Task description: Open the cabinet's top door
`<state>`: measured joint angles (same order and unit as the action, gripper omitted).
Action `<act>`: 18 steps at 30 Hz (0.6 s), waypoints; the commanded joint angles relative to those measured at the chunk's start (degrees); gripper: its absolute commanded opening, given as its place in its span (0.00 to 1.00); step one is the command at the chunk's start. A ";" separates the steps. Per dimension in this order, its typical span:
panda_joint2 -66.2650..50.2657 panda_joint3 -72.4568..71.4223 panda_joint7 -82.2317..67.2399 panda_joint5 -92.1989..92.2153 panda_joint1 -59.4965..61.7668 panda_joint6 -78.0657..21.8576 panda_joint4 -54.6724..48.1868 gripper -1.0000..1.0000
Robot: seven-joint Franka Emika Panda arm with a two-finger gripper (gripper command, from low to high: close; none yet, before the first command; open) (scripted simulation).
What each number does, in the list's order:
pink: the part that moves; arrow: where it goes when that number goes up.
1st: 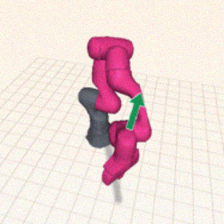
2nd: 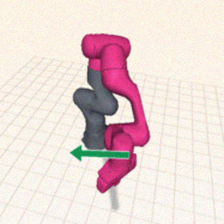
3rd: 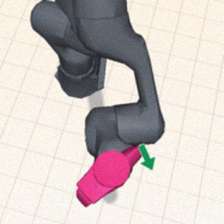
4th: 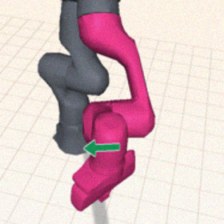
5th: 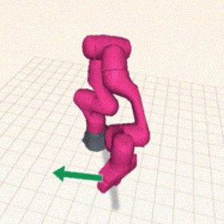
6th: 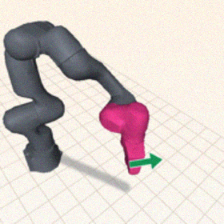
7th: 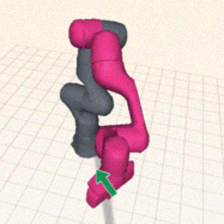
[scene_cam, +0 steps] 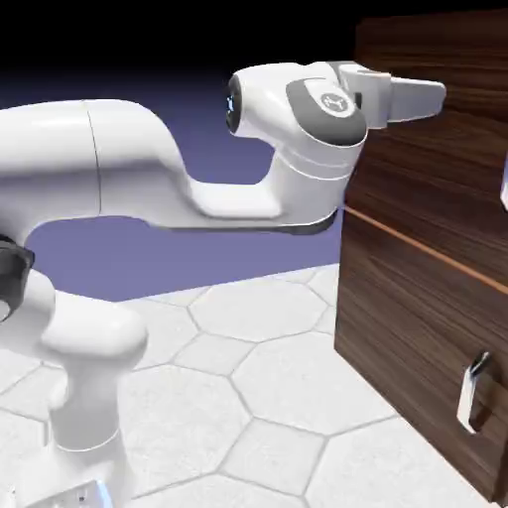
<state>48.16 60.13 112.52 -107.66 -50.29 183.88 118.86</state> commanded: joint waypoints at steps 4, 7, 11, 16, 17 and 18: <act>1.44 5.57 6.49 -9.97 -4.59 0.91 -3.90 0.50; 2.51 9.74 11.35 -17.45 -8.04 1.60 -6.83 0.50; 3.95 15.31 17.84 -27.41 -12.63 2.51 -10.73 0.50; 3.46 20.18 18.58 -28.95 -19.87 2.30 -16.19 0.50; 3.19 21.40 18.35 -28.73 -21.94 2.17 -17.72 0.50; 2.92 22.62 18.12 -28.51 -24.03 2.03 -19.26 0.50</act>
<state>51.09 82.74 130.64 -136.17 -74.32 185.91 99.60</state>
